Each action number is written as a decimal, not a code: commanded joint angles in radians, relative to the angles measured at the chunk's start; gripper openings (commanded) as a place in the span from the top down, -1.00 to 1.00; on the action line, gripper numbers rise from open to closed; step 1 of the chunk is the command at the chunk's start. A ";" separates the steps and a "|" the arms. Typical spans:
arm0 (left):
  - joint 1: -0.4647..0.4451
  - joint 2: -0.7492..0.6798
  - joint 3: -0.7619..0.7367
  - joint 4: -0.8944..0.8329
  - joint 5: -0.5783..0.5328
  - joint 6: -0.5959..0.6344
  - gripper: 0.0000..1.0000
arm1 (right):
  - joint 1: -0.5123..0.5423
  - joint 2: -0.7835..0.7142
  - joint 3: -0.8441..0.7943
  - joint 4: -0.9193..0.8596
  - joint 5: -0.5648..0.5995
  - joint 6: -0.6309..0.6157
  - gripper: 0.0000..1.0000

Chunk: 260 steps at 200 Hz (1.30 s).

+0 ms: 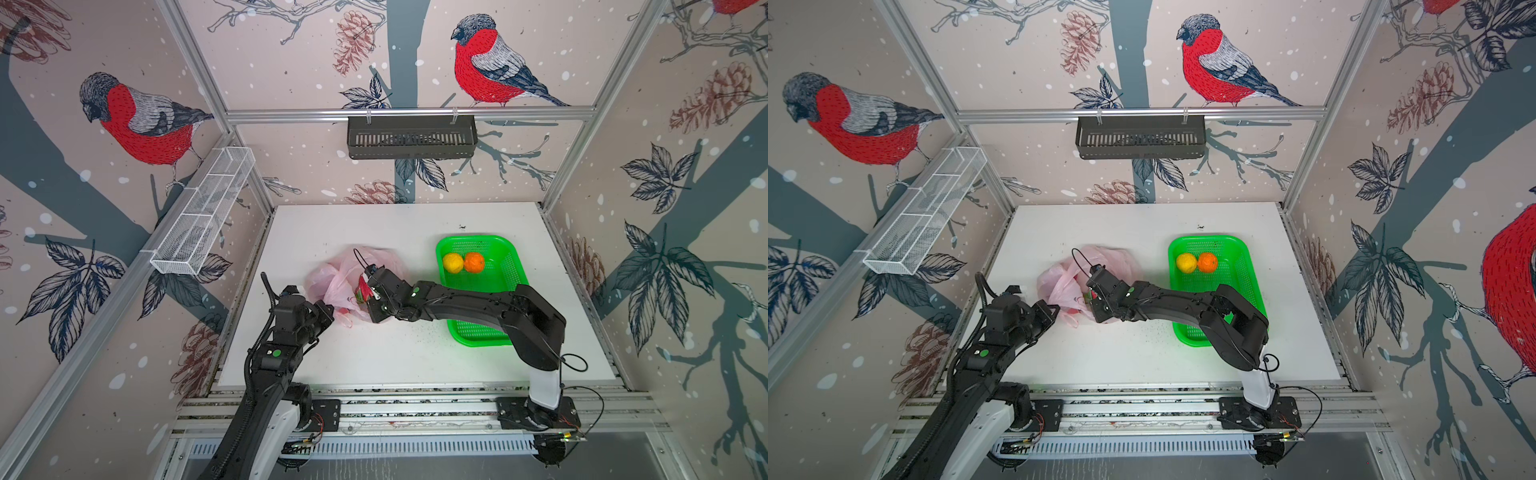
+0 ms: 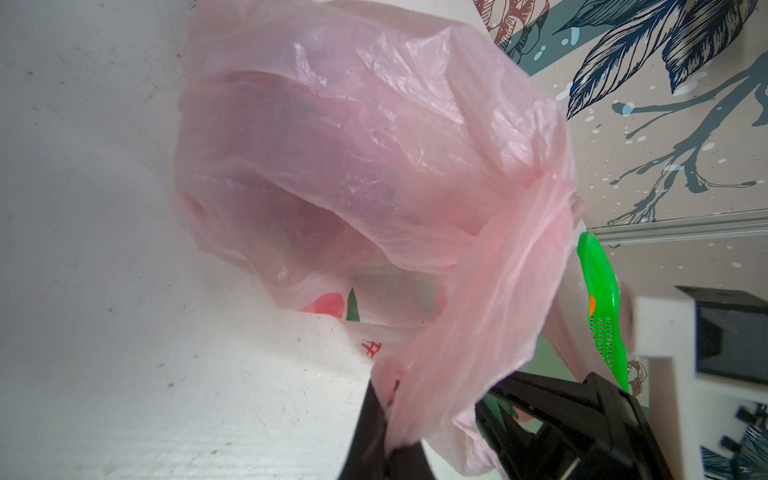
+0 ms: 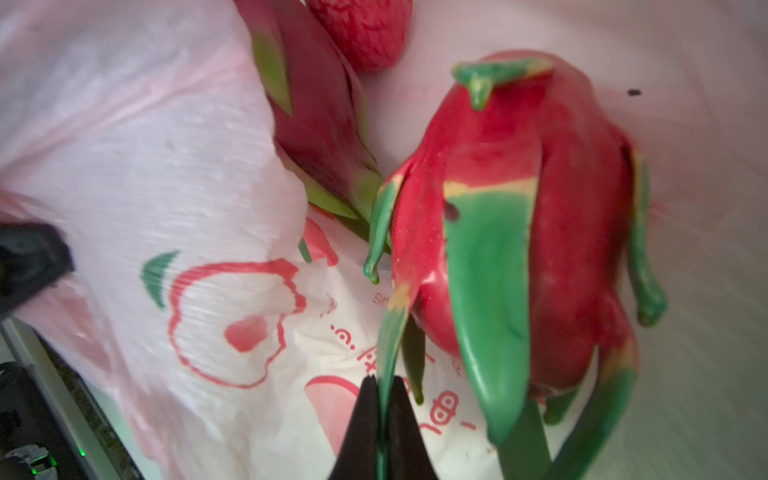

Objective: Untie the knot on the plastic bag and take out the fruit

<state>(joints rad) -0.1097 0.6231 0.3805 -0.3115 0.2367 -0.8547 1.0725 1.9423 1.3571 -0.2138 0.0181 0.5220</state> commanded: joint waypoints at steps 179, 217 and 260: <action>0.002 -0.047 -0.018 -0.022 0.018 0.056 1.00 | 0.036 -0.065 0.046 -0.056 0.184 -0.008 -0.26; 0.002 -0.061 -0.017 -0.021 0.026 0.058 1.00 | 0.022 -0.010 0.137 -0.059 0.196 -0.032 -0.46; 0.002 -0.073 -0.015 -0.001 0.040 0.056 1.00 | -0.024 0.056 0.223 -0.084 0.184 -0.051 -0.59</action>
<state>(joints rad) -0.1097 0.5556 0.3637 -0.3485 0.2630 -0.8108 1.0668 1.9766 1.5528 -0.2764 0.1909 0.4938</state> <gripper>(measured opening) 0.048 0.785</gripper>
